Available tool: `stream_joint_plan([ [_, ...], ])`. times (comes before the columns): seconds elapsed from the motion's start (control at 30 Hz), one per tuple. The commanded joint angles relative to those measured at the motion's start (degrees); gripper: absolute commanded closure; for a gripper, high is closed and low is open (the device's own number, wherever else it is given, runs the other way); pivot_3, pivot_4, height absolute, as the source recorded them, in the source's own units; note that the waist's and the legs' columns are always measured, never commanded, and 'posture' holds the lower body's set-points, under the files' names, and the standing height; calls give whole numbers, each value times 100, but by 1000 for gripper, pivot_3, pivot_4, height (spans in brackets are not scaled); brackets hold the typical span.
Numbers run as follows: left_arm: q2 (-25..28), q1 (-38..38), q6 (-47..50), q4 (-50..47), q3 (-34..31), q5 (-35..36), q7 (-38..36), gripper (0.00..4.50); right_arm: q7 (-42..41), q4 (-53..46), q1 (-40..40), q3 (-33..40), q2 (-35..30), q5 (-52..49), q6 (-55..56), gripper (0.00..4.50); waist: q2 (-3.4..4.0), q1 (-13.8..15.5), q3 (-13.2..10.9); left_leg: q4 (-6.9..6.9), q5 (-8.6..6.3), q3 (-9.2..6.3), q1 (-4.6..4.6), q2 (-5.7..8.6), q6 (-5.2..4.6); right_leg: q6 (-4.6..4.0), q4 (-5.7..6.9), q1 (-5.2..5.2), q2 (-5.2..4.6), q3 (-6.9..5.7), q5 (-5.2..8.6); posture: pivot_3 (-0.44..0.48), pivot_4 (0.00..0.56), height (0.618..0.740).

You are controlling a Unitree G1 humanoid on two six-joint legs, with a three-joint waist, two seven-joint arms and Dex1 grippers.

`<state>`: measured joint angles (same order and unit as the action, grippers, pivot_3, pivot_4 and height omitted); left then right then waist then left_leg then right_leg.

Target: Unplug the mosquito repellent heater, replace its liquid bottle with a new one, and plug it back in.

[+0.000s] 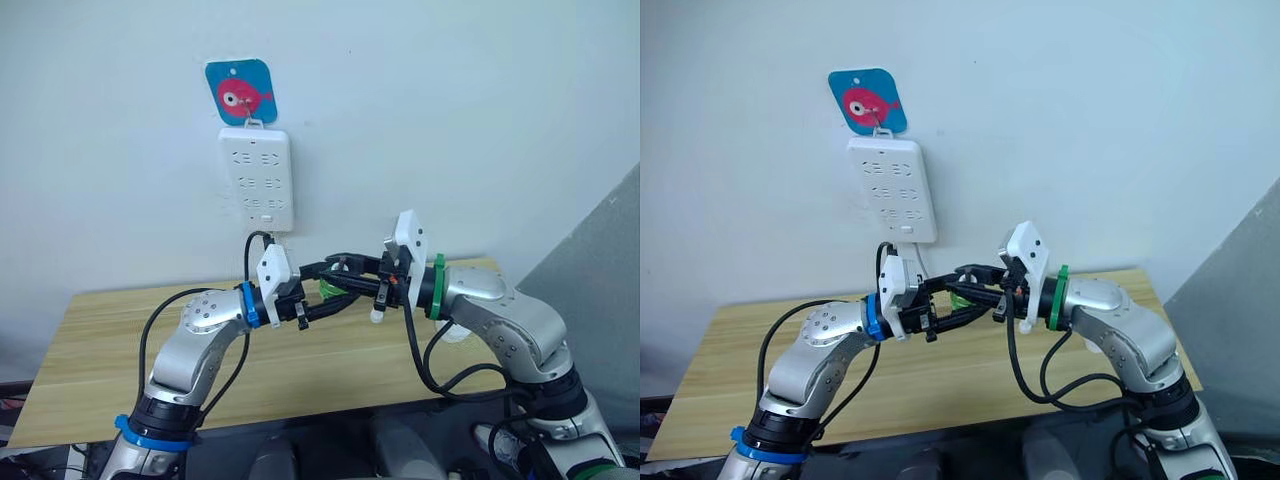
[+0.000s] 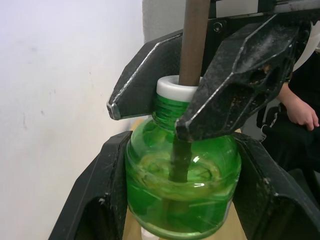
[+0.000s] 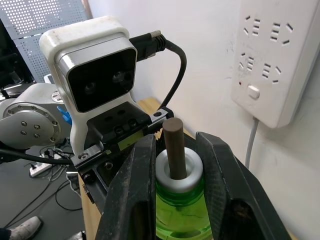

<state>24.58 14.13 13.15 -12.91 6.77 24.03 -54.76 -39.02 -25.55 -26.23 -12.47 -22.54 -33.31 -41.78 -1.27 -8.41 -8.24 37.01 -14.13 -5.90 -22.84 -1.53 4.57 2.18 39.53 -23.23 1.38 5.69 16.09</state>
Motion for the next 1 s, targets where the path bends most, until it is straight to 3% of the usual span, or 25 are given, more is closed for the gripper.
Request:
stream_joint_plan([
  [0.03,-120,152,31,-223,-154,356,7,2156,-146,-51,-122,-30,-35,46,126,3661,2,-3,15,0,0,0,0,0,0,0,0,0,0,0,0,-146,46,736],
  [0.1,-116,175,73,-181,-170,329,41,1406,-191,-32,-137,4,-51,67,144,3661,2,-10,55,0,0,-1,0,1,0,0,2,0,0,0,0,-147,41,736],
  [0.27,-161,199,-86,-42,-137,171,119,7,-149,9,-202,313,-84,-96,17,3661,10,-24,150,1,0,-5,3,3,0,-1,2,5,-1,-3,0,-150,26,736],
  [0.67,-318,277,2546,-782,-950,2702,1105,0,773,283,-487,2049,220,-2295,-1536,3661,35,-131,281,1,-1,-14,5,3,-1,-1,11,9,2,-8,0,-153,10,736],
  [1.0,-891,815,3232,-898,-1430,4139,2429,0,2473,758,-780,2821,784,-4228,-1859,3661,67,-131,382,4,0,-13,7,5,-1,-1,20,9,5,-5,1,-150,5,736],
])
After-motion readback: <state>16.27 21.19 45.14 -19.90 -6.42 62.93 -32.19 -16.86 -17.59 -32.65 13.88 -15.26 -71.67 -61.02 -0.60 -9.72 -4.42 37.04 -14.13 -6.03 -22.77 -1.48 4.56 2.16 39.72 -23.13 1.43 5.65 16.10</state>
